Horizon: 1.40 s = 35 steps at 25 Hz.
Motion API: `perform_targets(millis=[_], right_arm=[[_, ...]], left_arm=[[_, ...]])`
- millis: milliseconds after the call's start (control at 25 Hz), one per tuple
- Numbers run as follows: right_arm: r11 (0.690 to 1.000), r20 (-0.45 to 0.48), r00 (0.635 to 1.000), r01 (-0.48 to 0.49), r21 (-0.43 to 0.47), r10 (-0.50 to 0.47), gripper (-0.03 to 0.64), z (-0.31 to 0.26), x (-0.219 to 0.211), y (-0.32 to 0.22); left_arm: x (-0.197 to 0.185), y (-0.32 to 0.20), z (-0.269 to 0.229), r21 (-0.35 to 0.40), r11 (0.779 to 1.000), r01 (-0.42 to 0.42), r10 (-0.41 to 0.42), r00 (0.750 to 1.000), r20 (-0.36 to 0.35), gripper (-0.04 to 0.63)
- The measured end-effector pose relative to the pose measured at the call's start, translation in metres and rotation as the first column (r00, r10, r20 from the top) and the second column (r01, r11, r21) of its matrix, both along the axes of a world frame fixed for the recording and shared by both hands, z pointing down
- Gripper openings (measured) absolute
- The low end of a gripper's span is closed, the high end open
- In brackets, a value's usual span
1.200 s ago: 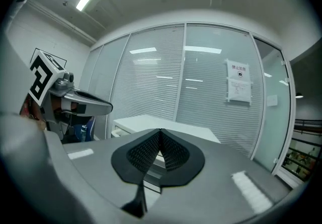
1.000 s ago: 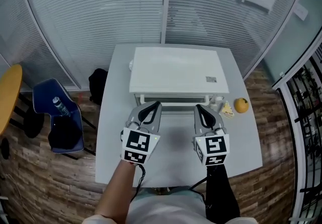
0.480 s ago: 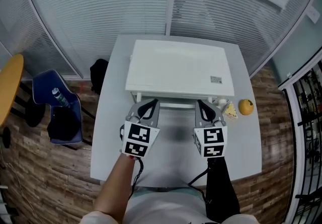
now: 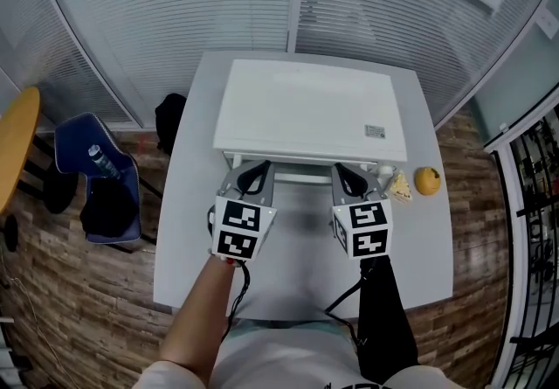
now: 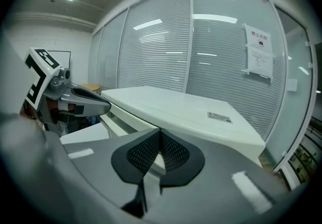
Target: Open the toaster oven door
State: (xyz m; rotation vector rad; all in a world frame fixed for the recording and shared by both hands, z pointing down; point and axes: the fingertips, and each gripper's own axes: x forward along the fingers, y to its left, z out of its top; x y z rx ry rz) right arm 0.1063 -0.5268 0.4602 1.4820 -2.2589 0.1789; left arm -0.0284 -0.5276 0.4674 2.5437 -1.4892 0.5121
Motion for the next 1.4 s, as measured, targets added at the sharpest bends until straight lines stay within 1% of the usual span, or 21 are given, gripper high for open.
perform_targets(millis=[200,320,400,520,600,720,880,1040,1080,1160,1280,1400], right_arm=[[1.000,0.007,1.000,-0.003,-0.007,0.003,0.002,0.003,0.001,0.009],[1.000,-0.004,1.000,0.004,-0.010,-0.004,0.002,0.005,0.000,0.017],[1.000,-0.035,0.999,0.013,-0.011,-0.013,0.002,0.008,-0.003,0.024],[0.999,-0.081,0.996,0.029,-0.022,-0.031,0.002,0.015,-0.008,0.036],[0.999,-0.078,0.997,0.027,-0.027,-0.029,0.002,0.019,-0.008,0.044],[0.999,-0.045,0.999,0.024,-0.049,-0.026,0.002,0.025,-0.009,0.059],[0.995,0.004,1.000,0.027,-0.100,-0.027,0.002,0.039,-0.012,0.078],[0.987,0.013,1.000,0.028,-0.158,-0.026,0.002,0.058,-0.016,0.101],[0.985,0.012,1.000,0.024,-0.169,-0.023,0.002,0.063,-0.016,0.107],[0.982,-0.006,1.000,0.018,-0.187,-0.019,0.002,0.073,-0.018,0.119],[0.978,-0.059,0.998,0.023,-0.207,-0.036,0.002,0.091,-0.024,0.136],[0.972,-0.063,0.997,0.024,-0.236,-0.040,0.002,0.107,-0.027,0.149]], left_arm=[[-0.001,0.009,0.003,-0.004,1.000,0.007,-0.007,1.000,-0.014,0.055],[0.002,0.019,0.004,-0.009,1.000,0.005,-0.005,0.999,-0.032,0.055],[0.008,0.028,0.006,-0.003,1.000,-0.011,0.011,1.000,-0.019,0.055],[0.015,0.040,0.012,0.009,1.000,-0.025,0.025,0.999,0.022,0.055],[0.016,0.048,0.016,0.006,1.000,-0.022,0.022,0.999,0.025,0.055],[0.017,0.060,0.023,-0.011,1.000,-0.023,0.023,0.999,0.031,0.055],[0.015,0.079,0.039,-0.057,0.998,-0.024,0.026,0.999,0.036,0.055],[0.019,0.099,0.056,-0.091,0.994,-0.057,0.062,0.996,0.058,0.055],[0.020,0.105,0.061,-0.104,0.992,-0.067,0.073,0.996,0.054,0.055],[0.022,0.115,0.073,-0.146,0.986,-0.083,0.087,0.996,0.025,0.055],[0.021,0.130,0.092,-0.213,0.973,-0.087,0.085,0.996,-0.018,0.055],[0.019,0.143,0.108,-0.251,0.964,-0.089,0.083,0.996,-0.034,0.055]])
